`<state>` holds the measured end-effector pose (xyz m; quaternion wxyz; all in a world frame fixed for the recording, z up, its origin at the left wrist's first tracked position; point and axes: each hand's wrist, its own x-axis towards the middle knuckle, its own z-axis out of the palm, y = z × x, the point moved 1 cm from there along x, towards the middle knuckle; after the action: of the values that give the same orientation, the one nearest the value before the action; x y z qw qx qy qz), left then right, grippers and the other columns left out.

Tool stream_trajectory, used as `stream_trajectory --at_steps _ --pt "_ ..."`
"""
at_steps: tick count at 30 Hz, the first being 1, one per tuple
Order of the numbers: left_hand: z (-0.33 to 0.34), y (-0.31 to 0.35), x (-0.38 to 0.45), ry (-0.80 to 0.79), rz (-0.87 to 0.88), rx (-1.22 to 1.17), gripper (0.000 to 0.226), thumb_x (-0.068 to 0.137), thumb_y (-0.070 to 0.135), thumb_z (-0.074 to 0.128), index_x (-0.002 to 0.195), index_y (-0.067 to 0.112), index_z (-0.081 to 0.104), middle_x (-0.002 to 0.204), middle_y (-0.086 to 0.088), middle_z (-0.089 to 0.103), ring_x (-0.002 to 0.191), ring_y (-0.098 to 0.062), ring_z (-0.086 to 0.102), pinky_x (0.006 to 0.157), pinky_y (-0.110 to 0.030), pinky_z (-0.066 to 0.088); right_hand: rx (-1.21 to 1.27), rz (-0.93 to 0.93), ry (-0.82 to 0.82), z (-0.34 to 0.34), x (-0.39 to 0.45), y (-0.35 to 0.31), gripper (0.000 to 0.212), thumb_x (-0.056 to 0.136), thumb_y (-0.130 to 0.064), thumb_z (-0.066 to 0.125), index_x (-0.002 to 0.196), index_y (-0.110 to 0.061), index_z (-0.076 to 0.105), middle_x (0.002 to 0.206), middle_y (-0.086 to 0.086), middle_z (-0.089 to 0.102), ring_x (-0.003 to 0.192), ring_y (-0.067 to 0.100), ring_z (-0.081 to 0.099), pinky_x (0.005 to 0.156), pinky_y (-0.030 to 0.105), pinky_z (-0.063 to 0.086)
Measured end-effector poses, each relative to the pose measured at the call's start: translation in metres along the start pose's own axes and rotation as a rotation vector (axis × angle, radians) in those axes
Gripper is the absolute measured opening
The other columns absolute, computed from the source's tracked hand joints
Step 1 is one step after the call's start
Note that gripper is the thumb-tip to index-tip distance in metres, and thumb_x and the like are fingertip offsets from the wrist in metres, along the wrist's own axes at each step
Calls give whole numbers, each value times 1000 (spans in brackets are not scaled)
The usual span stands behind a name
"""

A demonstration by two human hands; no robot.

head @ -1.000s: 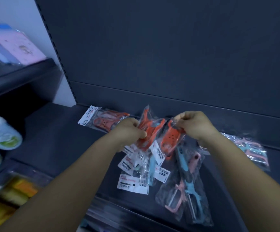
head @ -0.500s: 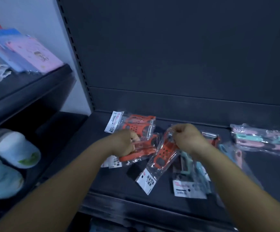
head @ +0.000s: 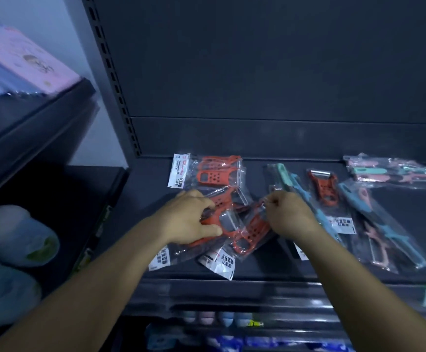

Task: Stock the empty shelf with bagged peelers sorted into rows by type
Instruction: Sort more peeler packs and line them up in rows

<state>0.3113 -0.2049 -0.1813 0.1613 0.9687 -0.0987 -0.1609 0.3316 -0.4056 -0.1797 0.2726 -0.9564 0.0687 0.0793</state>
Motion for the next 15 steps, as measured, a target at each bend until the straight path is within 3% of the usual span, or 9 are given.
stream_trajectory --at_steps 3,10,15 --pt "4 1 -5 -31 13 73 77 78 54 65 144 25 36 147 3 28 136 -18 25 113 -38 31 -24 2 1 0 -6 0 23 93 -15 45 102 -11 66 108 13 67 94 31 60 73 26 40" --pt "-1 -7 -12 68 16 98 33 85 23 62 117 22 57 118 3 47 100 -13 53 89 -30 47 -104 -13 -45 3 -12 -6 24 92 -17 48 101 -6 67 106 15 67 99 32 63 78 29 46" --pt "-16 -15 -16 102 -19 35 24 84 28 64 107 24 59 100 3 56 89 -13 56 78 -27 46 63 0 -13 2 -8 -5 20 88 -10 47 77 -10 64 68 6 60 67 24 58 54 25 40"
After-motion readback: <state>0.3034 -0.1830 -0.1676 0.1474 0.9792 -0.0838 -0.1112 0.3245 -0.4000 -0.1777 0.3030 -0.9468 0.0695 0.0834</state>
